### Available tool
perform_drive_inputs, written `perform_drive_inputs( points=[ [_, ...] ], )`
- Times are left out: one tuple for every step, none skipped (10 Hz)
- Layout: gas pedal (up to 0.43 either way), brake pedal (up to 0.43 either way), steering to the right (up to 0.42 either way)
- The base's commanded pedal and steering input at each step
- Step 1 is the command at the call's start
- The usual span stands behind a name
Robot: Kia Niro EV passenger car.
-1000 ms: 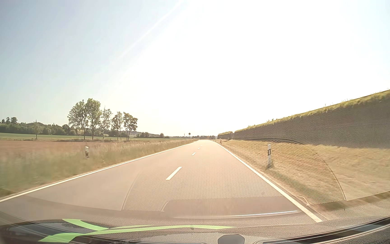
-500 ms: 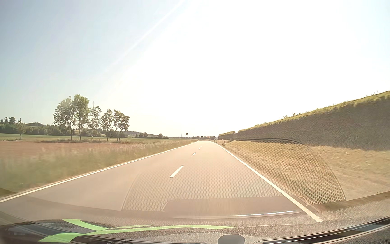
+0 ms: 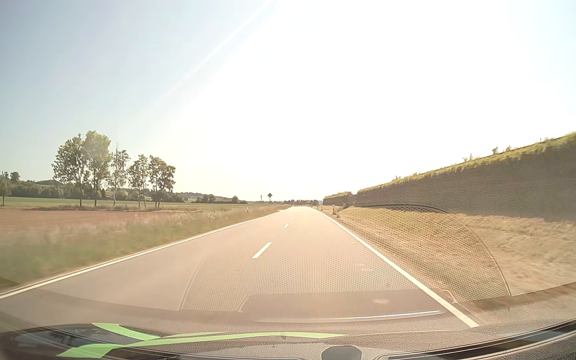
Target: Follow the waypoints while adhering to traffic rules and regulations
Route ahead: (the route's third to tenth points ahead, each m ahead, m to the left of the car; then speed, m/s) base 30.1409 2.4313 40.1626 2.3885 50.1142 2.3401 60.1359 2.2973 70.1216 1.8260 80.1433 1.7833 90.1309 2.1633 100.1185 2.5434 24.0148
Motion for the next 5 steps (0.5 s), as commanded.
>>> perform_drive_inputs(
  points=[
    [0.311, 0.000, -0.002],
    [0.319, 0.000, -0.001],
    [0.319, 0.000, -0.002],
    [0.319, 0.000, -0.003],
    [0.319, 0.000, -0.003]
  ],
)
